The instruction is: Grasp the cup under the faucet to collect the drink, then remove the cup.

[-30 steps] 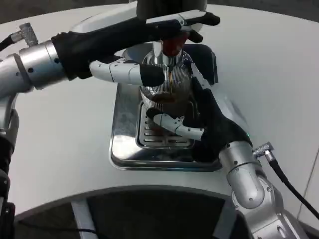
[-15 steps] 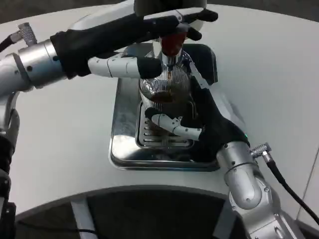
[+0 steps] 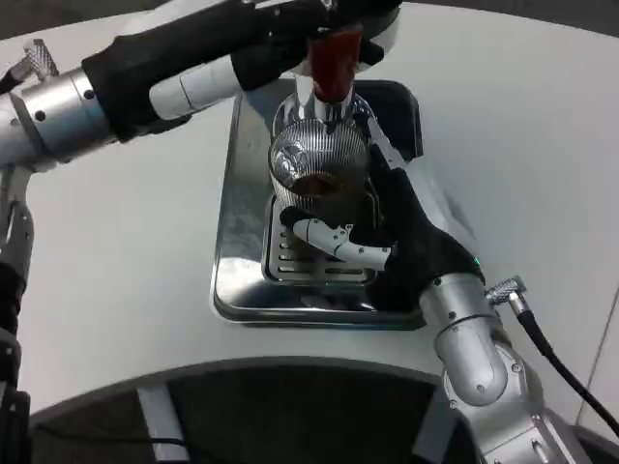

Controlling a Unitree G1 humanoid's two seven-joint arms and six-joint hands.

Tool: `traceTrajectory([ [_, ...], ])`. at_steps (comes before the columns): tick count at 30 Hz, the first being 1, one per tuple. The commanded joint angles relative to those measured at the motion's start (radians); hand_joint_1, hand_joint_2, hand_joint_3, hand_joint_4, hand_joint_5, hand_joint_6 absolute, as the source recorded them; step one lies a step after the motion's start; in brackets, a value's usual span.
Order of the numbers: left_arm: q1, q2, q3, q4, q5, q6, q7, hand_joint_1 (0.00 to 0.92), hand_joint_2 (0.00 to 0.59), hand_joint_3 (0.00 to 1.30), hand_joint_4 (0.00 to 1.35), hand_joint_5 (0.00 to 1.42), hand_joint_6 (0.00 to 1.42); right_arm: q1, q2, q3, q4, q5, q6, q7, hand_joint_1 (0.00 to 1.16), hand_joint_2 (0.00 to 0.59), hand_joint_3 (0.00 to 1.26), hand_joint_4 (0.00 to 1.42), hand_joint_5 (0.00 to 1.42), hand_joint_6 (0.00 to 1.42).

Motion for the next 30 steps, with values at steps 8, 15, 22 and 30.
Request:
traceTrajectory([
  [8,0.053,0.013,0.07,-0.116,-0.071,0.161,-0.024,0.0,0.062,0.11,0.05,0.19,0.11,0.017,0.013,0.005,-0.033,-0.003,-0.008,-0.027,0.63,0.205,0.01,0.0,0.0,0.0],
  [15,0.085,0.025,0.092,-0.187,-0.096,0.236,-0.028,0.0,0.066,0.12,0.08,0.22,0.13,0.02,0.018,0.007,-0.047,-0.006,-0.002,-0.031,0.68,0.208,0.08,0.05,0.0,0.0],
  [22,0.132,0.056,0.124,-0.269,-0.123,0.301,-0.031,0.0,0.067,0.13,0.1,0.23,0.15,0.025,0.023,0.01,-0.056,-0.011,0.002,-0.038,0.69,0.204,0.16,0.11,0.0,0.0],
  [30,0.219,0.114,0.176,-0.36,-0.148,0.375,-0.016,0.0,0.067,0.14,0.1,0.24,0.15,0.029,0.027,0.012,-0.061,-0.012,0.004,-0.045,0.69,0.205,0.2,0.14,0.0,0.0],
])
